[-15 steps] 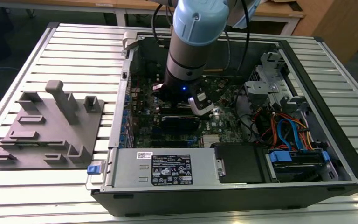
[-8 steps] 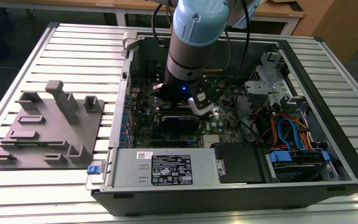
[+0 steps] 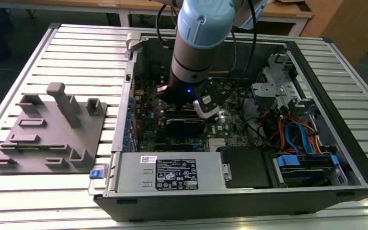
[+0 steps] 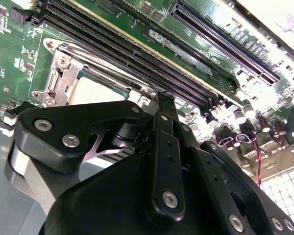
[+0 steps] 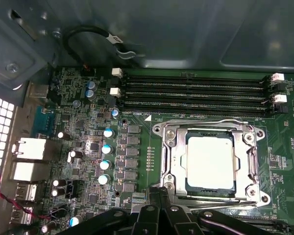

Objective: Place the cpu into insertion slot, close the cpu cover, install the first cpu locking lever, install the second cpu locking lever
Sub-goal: 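Install the second cpu locking lever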

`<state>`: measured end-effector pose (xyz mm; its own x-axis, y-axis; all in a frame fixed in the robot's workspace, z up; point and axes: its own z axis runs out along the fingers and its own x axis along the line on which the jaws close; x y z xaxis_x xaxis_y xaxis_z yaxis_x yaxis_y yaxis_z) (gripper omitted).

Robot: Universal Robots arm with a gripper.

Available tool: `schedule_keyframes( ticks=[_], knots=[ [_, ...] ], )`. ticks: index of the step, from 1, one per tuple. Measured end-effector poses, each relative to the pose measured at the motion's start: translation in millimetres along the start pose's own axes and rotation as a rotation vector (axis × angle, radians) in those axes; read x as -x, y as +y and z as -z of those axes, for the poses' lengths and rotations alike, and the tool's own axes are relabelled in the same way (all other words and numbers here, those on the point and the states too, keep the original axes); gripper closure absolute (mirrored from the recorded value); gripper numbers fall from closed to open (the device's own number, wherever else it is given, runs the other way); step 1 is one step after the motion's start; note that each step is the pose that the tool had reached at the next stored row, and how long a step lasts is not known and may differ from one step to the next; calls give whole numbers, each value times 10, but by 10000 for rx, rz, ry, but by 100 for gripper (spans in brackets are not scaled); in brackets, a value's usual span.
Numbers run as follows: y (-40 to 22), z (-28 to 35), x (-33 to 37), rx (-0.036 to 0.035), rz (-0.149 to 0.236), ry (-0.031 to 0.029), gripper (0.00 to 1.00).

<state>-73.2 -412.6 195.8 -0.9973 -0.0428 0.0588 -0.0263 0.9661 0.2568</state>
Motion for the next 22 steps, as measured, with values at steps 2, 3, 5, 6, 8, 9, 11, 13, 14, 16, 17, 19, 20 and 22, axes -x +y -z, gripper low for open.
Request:
schedule_keyframes(
  ticks=[2, 3, 5, 6, 8, 9, 11, 13, 14, 16, 17, 19, 20, 22],
  knots=[
    [0, 0, -1, 2, -1, -1, 89],
    [1, 4, -1, 1, 0, 0, 89],
    [3, 13, -2, -3, 0, 0, 89],
    [5, 17, -2, -8, -1, -1, 89],
    [7, 25, -2, -26, -2, 0, 89],
    [7, 26, -3, -29, -2, 0, 89],
    [8, 28, -3, -31, -3, 0, 89],
    [10, 39, -4, -43, -4, 1, 89],
    [12, 48, -4, -44, -4, 1, 89],
    [16, 61, -5, -43, -4, 1, 89],
    [18, 67, -6, -43, -4, 1, 89],
    [21, 80, -6, -43, -4, 0, 89],
    [24, 89, -7, -43, -4, 0, 89],
    [28, 106, -9, -43, -4, 0, 89]
  ],
)
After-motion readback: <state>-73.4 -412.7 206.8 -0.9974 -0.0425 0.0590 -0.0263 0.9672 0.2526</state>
